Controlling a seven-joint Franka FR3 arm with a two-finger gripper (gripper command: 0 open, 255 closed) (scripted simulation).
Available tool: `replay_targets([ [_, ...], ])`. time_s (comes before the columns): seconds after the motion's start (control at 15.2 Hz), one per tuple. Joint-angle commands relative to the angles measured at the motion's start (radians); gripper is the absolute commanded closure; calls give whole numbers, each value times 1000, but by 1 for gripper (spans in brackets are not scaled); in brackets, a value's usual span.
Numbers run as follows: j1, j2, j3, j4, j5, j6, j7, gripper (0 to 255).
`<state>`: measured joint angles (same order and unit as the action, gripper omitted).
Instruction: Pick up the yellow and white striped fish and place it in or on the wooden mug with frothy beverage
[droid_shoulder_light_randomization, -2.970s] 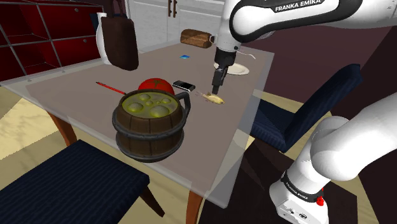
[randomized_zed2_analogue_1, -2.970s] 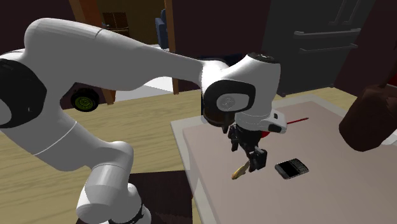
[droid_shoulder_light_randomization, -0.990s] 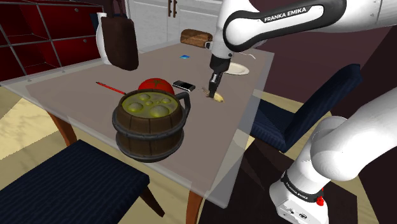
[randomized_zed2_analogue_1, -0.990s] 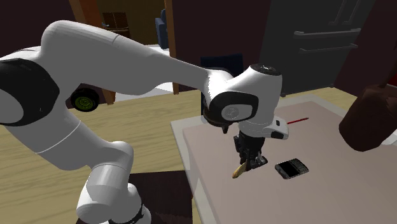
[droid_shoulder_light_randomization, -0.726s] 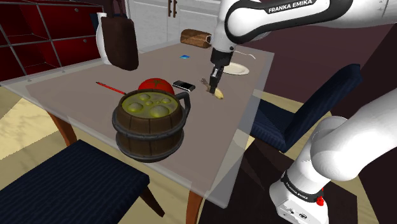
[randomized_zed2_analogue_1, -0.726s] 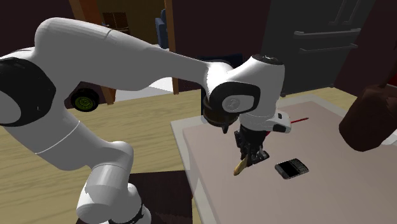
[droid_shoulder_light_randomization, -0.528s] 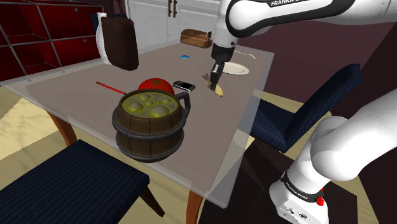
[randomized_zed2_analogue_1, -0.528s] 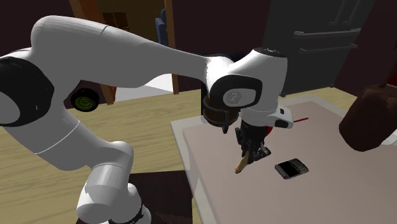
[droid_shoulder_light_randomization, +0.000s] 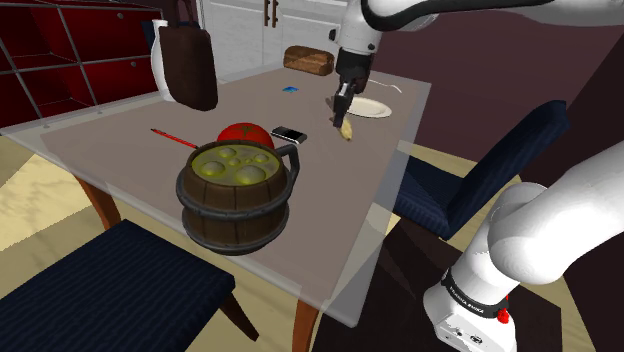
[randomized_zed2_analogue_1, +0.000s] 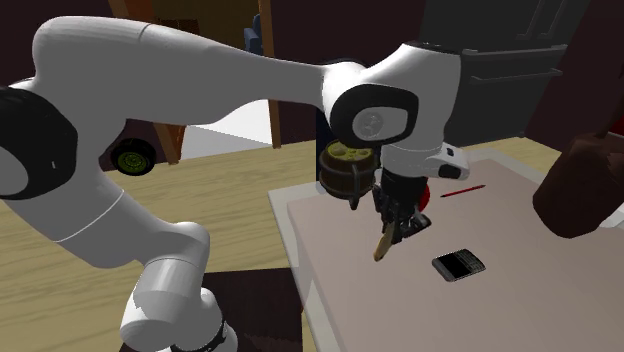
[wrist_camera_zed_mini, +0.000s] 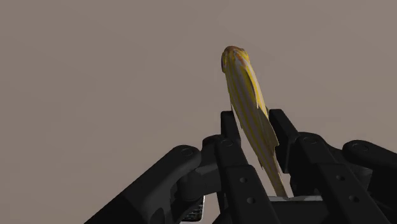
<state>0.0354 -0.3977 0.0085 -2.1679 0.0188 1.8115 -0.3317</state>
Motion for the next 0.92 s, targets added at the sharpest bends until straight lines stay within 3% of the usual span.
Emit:
replay_targets([
  [0.0,0,2,0,30,0,-28,1,255],
  [0.86,0,29,-1,230,-1,-201,3,255],
])
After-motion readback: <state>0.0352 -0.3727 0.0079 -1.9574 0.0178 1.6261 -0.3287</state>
